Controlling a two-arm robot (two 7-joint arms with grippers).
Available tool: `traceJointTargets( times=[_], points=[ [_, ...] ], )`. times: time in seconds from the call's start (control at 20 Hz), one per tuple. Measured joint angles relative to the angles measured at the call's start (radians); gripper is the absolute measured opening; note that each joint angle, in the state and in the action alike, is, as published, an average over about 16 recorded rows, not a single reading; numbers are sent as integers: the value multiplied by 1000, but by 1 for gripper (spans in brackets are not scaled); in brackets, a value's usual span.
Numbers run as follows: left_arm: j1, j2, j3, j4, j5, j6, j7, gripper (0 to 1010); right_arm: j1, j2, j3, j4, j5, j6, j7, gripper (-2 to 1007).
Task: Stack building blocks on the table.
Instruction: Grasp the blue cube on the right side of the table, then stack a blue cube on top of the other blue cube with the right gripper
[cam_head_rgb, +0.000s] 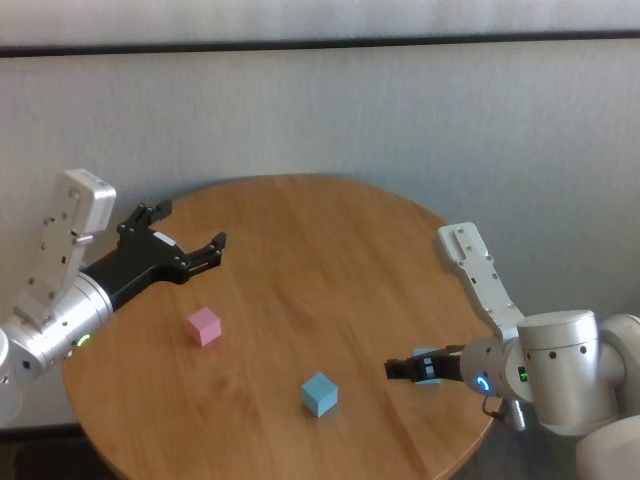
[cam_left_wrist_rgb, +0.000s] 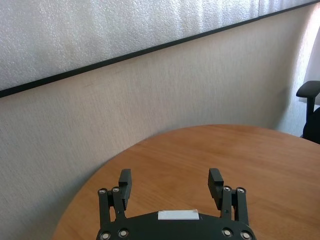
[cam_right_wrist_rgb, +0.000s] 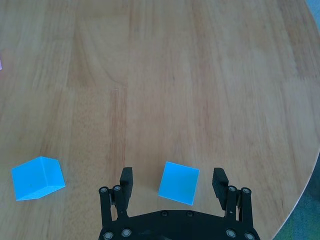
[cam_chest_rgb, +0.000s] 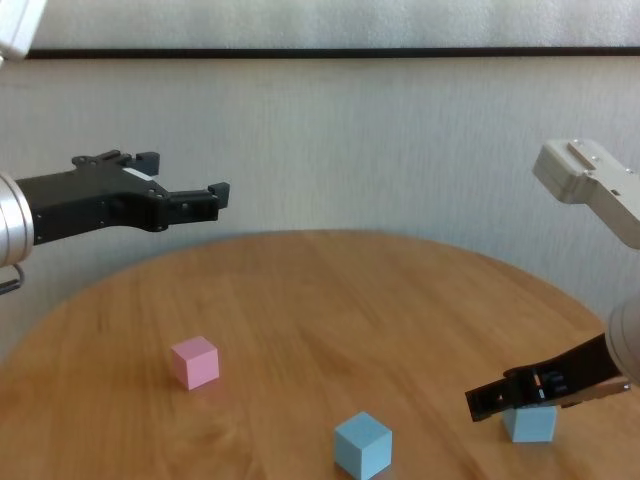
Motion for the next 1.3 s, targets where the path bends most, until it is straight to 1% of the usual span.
traceJointTargets(
  times=[0.25,0.5,0.75,1.05,1.3],
  points=[
    [0,0,0,0,0,0,0,1003,-1,0,0,-1,0,1,-3,962],
    [0,0,0,0,0,0,0,1003,-1,0,-1,-3,0,3,-5,878],
    [0,0,0,0,0,0,0,1003,-2,1,-1,-4,0,4,-6,743],
    [0,0,0,0,0,0,0,1003,-2,1,-1,-4,0,5,-7,554],
    [0,0,0,0,0,0,0,1002,-2,1,-2,-5,0,5,-7,439]
  ],
)
